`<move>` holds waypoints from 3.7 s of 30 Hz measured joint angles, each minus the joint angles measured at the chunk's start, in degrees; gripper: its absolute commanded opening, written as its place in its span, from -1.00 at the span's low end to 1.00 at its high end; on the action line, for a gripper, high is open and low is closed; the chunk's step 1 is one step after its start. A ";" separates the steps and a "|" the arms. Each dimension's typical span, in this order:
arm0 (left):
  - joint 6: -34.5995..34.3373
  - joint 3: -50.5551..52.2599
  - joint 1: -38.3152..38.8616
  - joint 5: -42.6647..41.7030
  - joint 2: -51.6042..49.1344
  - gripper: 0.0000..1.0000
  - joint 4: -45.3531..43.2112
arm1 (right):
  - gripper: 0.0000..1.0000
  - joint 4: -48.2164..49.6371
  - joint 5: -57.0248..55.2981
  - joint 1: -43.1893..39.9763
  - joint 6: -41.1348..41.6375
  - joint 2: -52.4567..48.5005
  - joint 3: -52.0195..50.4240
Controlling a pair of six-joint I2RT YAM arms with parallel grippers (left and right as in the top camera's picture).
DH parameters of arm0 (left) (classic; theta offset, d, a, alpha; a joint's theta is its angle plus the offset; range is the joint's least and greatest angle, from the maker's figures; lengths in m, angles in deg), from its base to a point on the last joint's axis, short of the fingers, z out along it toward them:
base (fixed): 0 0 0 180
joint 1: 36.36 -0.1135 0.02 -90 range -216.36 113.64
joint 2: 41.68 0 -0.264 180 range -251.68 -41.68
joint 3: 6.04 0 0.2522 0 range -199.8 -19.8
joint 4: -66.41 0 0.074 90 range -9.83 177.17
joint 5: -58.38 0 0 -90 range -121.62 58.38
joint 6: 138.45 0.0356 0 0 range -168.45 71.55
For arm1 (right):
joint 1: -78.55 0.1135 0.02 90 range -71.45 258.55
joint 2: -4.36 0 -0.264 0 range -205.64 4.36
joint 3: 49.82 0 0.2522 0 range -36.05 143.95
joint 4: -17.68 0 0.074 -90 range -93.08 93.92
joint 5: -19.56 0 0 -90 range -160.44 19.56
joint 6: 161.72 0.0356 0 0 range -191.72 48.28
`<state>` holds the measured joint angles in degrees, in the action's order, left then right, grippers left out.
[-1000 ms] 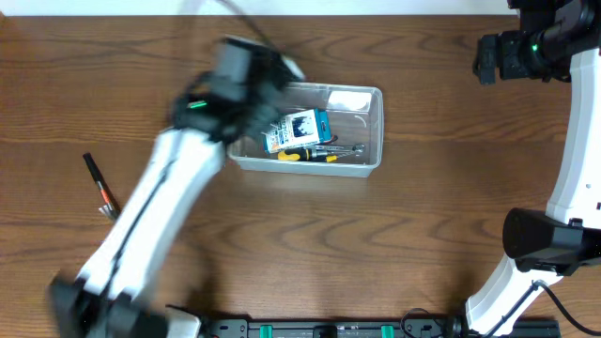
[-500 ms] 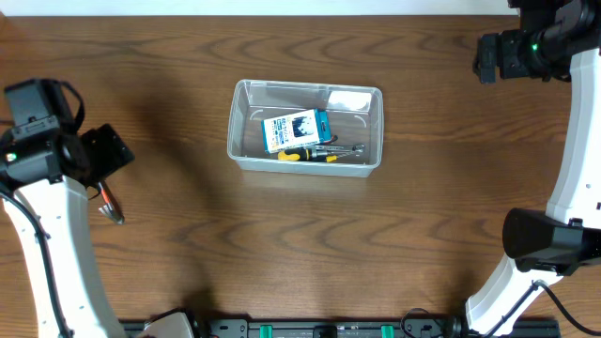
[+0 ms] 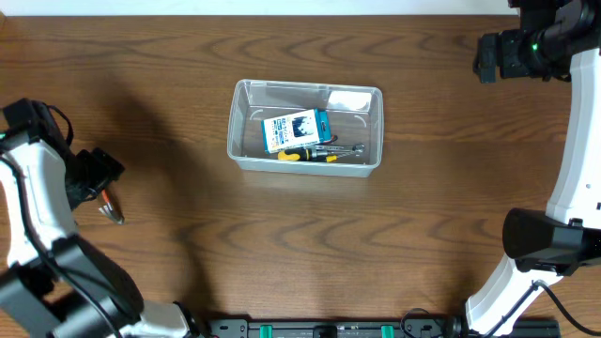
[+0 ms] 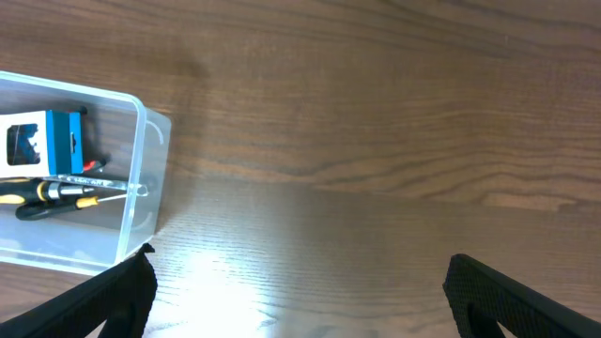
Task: Pack container
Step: 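Release the box and move the left gripper to the black-red hammer, then lower the left gripper onto the hammer handle and grasp it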
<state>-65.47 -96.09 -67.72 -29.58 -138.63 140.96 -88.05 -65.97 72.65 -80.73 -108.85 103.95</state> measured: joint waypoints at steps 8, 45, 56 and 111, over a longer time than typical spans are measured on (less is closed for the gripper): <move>6.86 0.00 0.00 -0.35 -7.67 0.96 -4.52 | 0.99 -0.02 0.00 0.00 0.00 0.00 0.00; 13.05 8.87 -0.11 -3.78 -12.74 0.97 -17.40 | 0.99 -0.15 0.00 0.00 -0.42 0.00 0.00; 13.31 8.98 -0.07 -4.46 -12.74 0.42 -17.79 | 0.98 -0.15 0.00 0.00 -0.44 0.00 0.00; 13.84 9.05 -0.07 -3.10 -12.74 -0.50 -17.79 | 0.98 -0.35 0.00 -0.04 -0.44 0.00 0.00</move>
<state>-51.63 -87.04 -67.78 -32.68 -151.37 123.17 -88.40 -65.97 72.61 -81.17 -108.85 103.95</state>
